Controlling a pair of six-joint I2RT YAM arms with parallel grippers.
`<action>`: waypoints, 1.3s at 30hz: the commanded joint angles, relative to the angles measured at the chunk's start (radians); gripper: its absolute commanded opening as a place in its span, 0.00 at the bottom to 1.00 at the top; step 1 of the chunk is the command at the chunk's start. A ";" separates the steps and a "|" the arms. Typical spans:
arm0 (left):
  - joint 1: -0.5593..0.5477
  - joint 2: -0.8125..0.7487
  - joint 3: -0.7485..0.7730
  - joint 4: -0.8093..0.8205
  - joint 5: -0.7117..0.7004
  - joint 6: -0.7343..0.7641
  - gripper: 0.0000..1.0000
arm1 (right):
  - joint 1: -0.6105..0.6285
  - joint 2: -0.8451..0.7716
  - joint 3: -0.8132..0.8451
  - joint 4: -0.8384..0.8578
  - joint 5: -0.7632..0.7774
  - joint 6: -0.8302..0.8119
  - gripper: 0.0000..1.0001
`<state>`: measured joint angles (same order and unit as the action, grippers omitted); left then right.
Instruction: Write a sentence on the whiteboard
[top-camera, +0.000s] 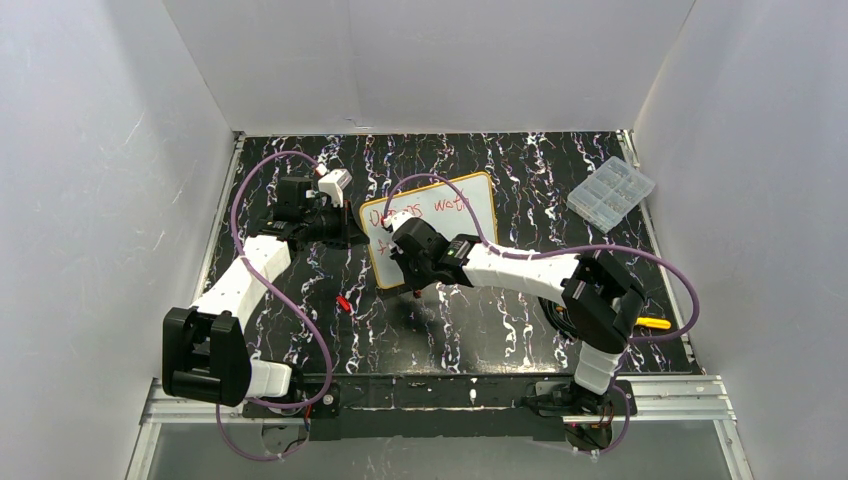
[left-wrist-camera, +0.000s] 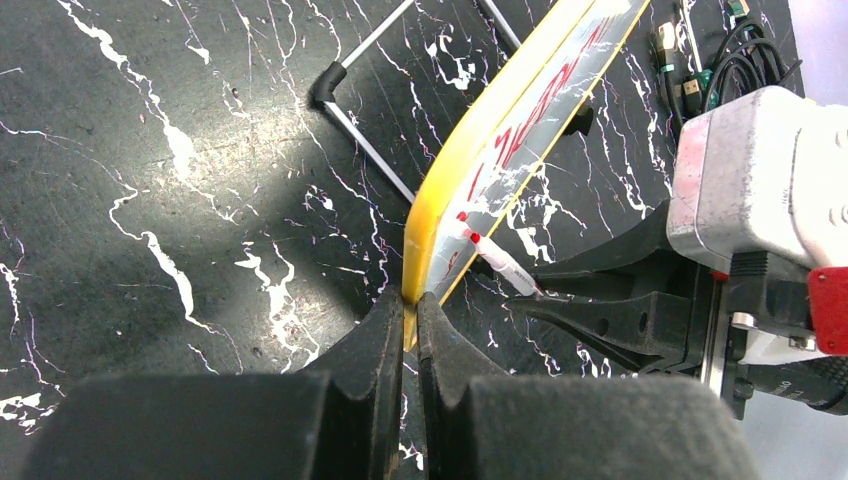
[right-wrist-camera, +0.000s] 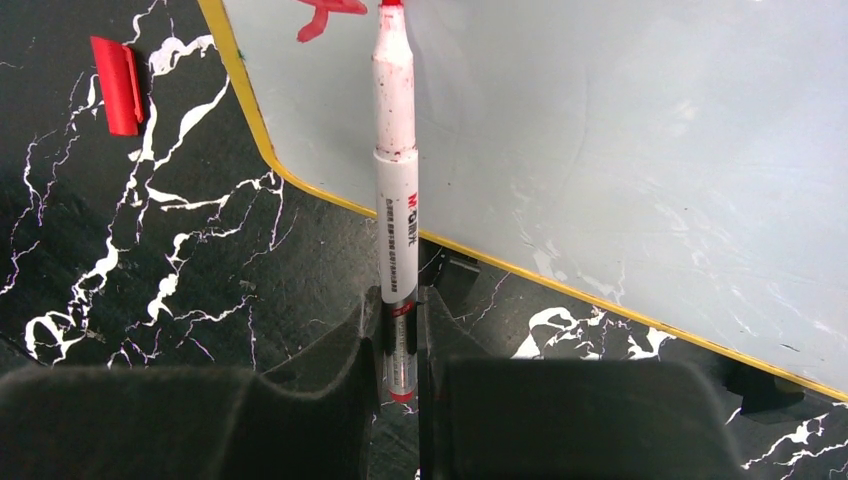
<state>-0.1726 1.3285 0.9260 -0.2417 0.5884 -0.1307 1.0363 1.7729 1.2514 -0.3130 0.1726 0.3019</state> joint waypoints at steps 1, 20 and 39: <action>-0.004 -0.057 0.002 -0.005 0.027 0.005 0.00 | -0.007 0.004 0.034 -0.027 -0.004 0.021 0.01; -0.004 -0.056 0.002 -0.004 0.028 0.003 0.00 | -0.007 -0.018 -0.010 -0.028 -0.061 0.050 0.01; -0.004 -0.054 0.001 -0.005 0.026 0.005 0.00 | -0.005 -0.031 0.053 0.012 0.021 0.002 0.01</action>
<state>-0.1726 1.3285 0.9260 -0.2420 0.5884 -0.1310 1.0344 1.7245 1.2484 -0.3141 0.1688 0.3256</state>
